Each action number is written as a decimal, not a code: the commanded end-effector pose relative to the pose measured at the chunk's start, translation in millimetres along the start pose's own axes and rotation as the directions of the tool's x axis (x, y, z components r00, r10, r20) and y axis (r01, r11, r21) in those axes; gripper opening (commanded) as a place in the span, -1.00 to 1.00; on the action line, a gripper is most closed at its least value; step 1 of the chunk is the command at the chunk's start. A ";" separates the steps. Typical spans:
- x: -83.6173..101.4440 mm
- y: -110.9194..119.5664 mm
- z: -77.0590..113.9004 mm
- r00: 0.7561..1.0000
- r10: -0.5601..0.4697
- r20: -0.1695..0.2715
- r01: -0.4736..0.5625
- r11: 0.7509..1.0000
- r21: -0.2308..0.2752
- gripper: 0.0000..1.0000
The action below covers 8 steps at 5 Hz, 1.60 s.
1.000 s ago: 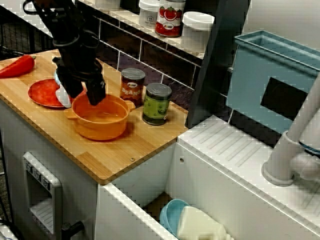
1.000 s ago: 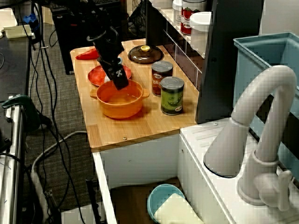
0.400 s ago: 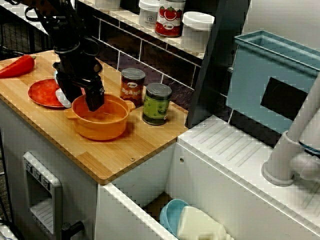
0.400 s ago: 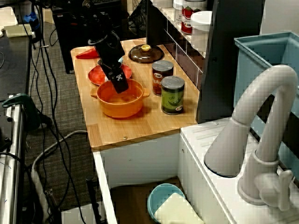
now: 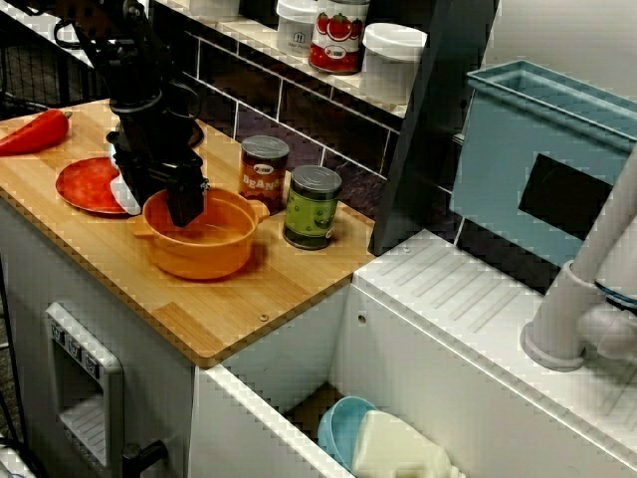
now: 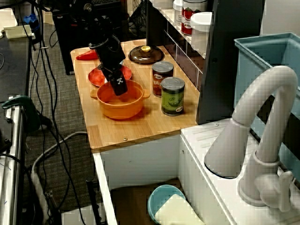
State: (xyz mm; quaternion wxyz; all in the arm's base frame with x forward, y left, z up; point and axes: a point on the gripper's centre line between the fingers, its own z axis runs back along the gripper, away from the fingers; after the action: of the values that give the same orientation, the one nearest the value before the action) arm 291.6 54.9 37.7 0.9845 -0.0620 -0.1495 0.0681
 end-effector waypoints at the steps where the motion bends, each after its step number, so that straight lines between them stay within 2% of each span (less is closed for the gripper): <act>1: 7.1 5.7 5.9 1.000 0.001 -0.022 -0.002 1.000 -0.024 -1.00; 2: 9.5 6.8 10.9 1.000 0.005 -0.030 -0.006 0.999 -0.037 -1.00; 4: 13.5 10.0 33.4 0.998 -0.001 -0.070 -0.007 0.994 -0.113 -1.00; 5: 16.2 11.8 59.3 0.995 -0.038 -0.088 0.024 0.987 -0.157 -1.00; 6: 19.2 21.0 85.4 0.994 -0.072 -0.086 0.057 0.985 -0.166 -1.00; 7: 27.9 40.3 106.8 0.997 -0.044 -0.063 0.032 0.983 -0.180 -1.00; 8: 37.1 52.3 114.4 1.000 -0.007 -0.005 0.006 0.985 -0.171 -1.00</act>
State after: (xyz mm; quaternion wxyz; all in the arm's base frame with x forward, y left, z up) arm 285.6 118.2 135.0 0.9773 -0.1590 -0.1275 0.0579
